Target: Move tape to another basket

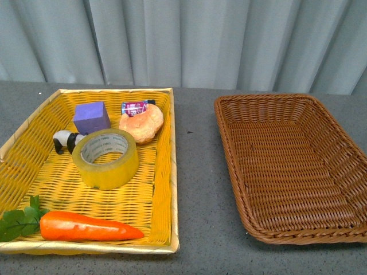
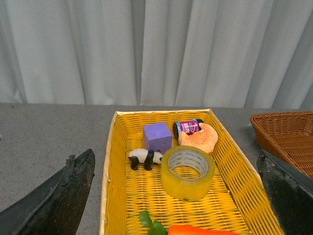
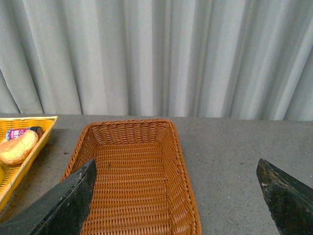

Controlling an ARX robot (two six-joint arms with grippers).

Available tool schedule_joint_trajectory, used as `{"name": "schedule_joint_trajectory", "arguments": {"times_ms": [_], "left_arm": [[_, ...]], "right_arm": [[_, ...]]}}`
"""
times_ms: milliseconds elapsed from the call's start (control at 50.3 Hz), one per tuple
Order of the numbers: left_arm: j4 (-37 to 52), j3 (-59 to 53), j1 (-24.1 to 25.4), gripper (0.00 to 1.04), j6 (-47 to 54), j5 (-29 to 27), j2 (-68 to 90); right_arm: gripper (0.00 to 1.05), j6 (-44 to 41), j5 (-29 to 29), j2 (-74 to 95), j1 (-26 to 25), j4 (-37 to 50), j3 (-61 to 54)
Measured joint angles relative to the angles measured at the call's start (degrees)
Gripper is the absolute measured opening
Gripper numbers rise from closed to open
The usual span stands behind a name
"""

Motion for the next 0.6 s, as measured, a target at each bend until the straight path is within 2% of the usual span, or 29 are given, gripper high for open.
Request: {"name": "schedule_joint_trajectory", "arguments": {"times_ms": [596], "left_arm": [[0.0, 0.0, 0.0, 0.98, 0.0, 0.0, 0.0]], "right_arm": [[0.96, 0.0, 0.0, 0.0, 0.0, 0.0, 0.0]]}}
